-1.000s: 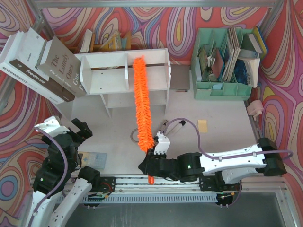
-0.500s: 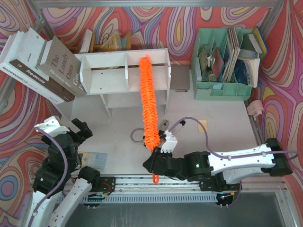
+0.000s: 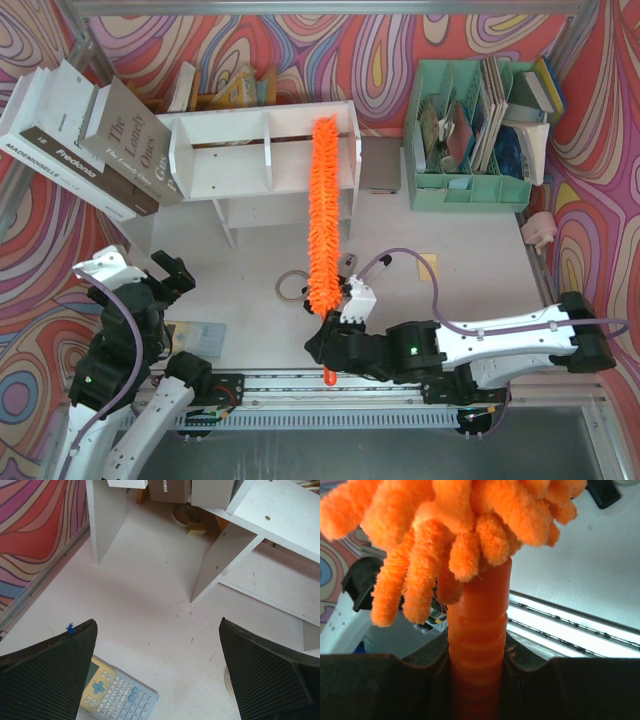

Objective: Dust the bookshelf with a duster

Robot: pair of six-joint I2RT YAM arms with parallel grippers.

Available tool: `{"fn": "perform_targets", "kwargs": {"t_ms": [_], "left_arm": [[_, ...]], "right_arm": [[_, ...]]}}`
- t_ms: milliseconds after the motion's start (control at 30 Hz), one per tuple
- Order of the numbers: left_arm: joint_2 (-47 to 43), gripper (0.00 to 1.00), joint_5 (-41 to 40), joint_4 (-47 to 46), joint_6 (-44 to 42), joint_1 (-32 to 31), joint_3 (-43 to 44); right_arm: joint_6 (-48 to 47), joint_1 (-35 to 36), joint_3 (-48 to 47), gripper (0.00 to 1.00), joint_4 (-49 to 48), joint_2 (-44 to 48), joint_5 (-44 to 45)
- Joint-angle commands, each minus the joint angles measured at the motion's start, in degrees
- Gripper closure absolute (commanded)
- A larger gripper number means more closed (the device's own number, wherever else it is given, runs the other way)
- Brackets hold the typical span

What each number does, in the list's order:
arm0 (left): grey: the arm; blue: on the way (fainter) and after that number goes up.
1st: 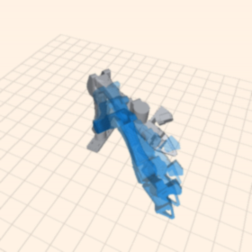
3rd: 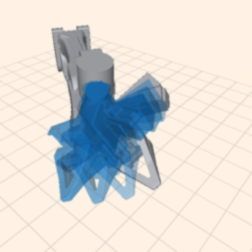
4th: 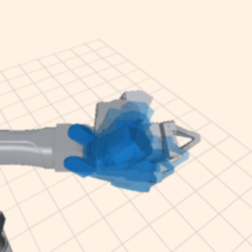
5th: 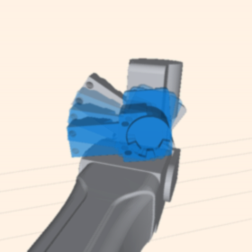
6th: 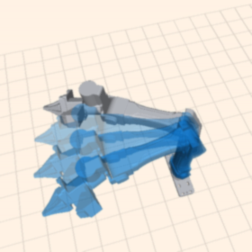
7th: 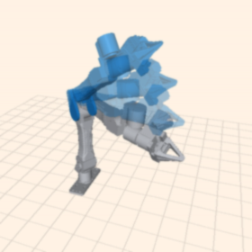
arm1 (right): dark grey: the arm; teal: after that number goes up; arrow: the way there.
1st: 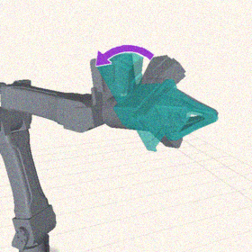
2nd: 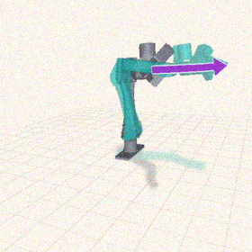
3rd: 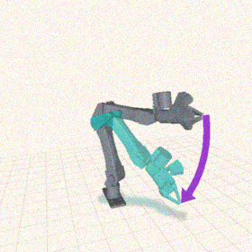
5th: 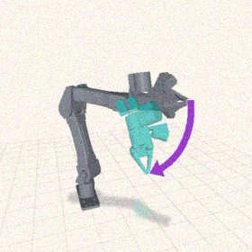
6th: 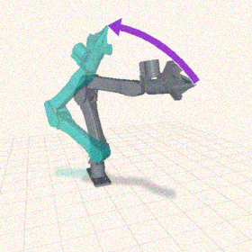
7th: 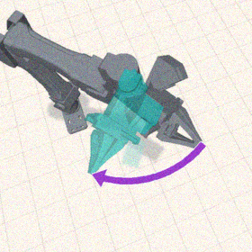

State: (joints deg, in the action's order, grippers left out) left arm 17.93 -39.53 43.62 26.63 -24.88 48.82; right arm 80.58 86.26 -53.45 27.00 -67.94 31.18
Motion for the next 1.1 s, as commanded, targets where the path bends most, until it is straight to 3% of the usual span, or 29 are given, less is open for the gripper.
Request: {"fn": "perform_targets", "kwargs": {"t_ms": [0, 267, 700, 1067], "left_arm": [[-0.1, 0.02, -1.0, 0.6, 0.3, -0.3, 0.9], [-0.1, 0.02, -1.1, 0.7, 0.4, -0.3, 0.9], [-0.1, 0.02, -0.9, 0.5, 0.3, -0.3, 0.9], [0.1, 0.02, -0.7, 0.6, 0.3, -0.3, 0.9]], "right_arm": [[-7.7, 0.0, -4.6, 1.00, -5.7, -4.5, -1.4], [-12.1, 0.0, -7.5, 1.00, -8.0, -7.7, -4.1], [-0.8, 0.0, -2.4, 1.00, 2.3, 1.3, 5.4], [-14.4, 0.0, -6.7, 1.00, -9.0, -6.5, -3.0]]}}
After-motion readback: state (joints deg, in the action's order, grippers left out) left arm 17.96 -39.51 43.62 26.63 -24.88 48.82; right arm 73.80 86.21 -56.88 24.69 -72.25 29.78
